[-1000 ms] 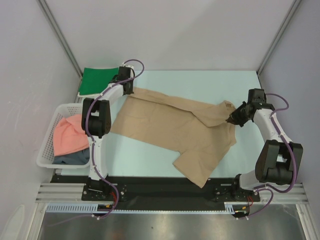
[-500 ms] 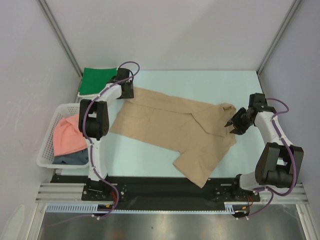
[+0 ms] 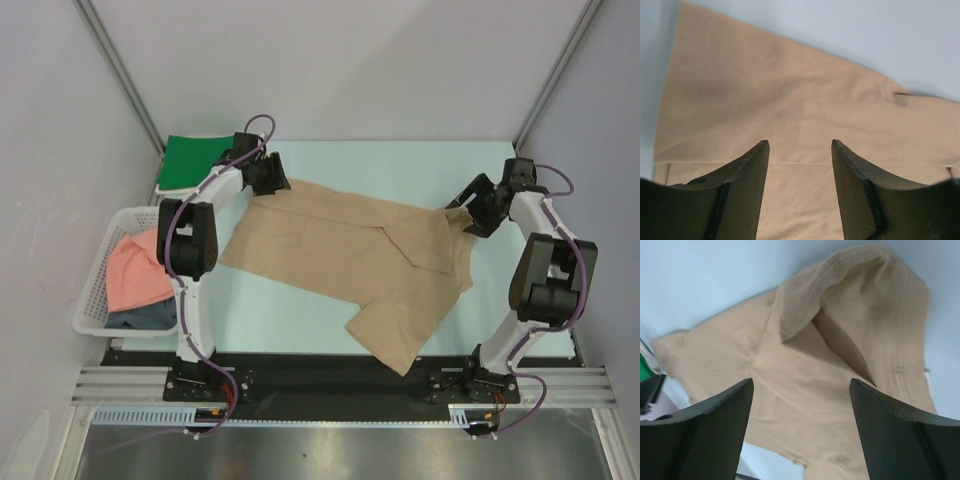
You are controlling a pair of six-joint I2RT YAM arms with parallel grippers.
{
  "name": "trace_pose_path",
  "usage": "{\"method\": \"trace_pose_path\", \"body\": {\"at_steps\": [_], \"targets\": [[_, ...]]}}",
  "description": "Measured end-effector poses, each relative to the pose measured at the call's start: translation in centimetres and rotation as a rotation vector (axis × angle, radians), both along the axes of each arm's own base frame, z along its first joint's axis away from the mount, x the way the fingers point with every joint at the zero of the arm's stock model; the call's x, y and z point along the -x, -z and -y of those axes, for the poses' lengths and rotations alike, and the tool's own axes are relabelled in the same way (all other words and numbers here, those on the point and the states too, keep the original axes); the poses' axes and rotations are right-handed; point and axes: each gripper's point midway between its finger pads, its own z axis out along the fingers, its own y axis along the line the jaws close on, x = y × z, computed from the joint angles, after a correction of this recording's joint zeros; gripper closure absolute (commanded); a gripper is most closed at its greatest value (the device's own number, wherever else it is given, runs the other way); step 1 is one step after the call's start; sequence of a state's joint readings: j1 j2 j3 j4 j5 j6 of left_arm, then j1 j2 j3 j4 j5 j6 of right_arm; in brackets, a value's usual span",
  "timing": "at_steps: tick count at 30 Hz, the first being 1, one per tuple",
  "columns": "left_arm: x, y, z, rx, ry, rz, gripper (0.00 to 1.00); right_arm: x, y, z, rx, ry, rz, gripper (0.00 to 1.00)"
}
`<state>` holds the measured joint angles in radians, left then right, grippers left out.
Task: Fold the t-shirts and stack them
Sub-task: Fold the tshirt
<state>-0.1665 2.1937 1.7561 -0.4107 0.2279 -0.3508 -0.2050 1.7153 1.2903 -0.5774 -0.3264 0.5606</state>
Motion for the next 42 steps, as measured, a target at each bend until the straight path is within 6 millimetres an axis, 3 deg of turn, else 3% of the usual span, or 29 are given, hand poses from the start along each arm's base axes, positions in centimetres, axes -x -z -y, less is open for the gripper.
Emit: {"method": "trace_pose_path", "body": {"at_steps": [6,8,12,18,20,22,27,28,29,36,38,40,42], "targets": [[-1.1,1.2,-0.6,0.075,-0.023,-0.019,0.44,-2.2,3.6,-0.1,-0.124,0.137,-0.090,0.22],[-1.2,2.1,-0.9,0.086,-0.032,-0.034,0.44,-3.4,4.0,0.0,-0.158,0.173,-0.092,0.29],[-1.5,3.1,-1.2,0.098,-0.046,-0.052,0.44,-5.7,4.3,0.6,-0.209,0.225,-0.085,0.32],[-2.5,3.7,-0.9,0.121,-0.062,-0.062,0.46,-6.4,5.2,1.6,-0.243,0.264,-0.093,0.40],[-2.9,3.6,-0.8,0.135,-0.069,-0.063,0.46,-6.3,5.3,2.0,-0.246,0.275,-0.096,0.46],[-3.0,3.6,-0.7,0.150,-0.076,-0.068,0.46,-6.4,5.3,2.5,-0.244,0.282,-0.089,0.65],[-3.1,3.6,-0.9,0.174,-0.093,-0.080,0.47,-6.3,5.8,3.7,-0.235,0.286,-0.080,0.83],[-3.1,3.6,-0.9,0.177,-0.094,-0.081,0.47,-6.3,6.0,3.8,-0.231,0.283,-0.079,0.96],[-3.2,3.7,-1.0,0.179,-0.096,-0.083,0.47,-6.3,6.3,4.0,-0.226,0.280,-0.078,1.00],[-3.3,3.7,-1.3,0.212,-0.099,-0.095,0.50,-6.2,8.7,4.8,-0.139,0.178,-0.079,0.97],[-3.3,3.7,-1.3,0.213,-0.099,-0.095,0.48,-6.3,9.1,5.0,-0.109,0.141,-0.081,0.74],[-3.3,3.7,-1.3,0.211,-0.097,-0.094,0.47,-6.4,8.8,5.1,-0.078,0.109,-0.083,0.58],[-3.2,3.5,-1.4,0.198,-0.098,-0.091,0.42,-6.5,8.2,5.5,-0.032,0.095,-0.089,0.48]]}}
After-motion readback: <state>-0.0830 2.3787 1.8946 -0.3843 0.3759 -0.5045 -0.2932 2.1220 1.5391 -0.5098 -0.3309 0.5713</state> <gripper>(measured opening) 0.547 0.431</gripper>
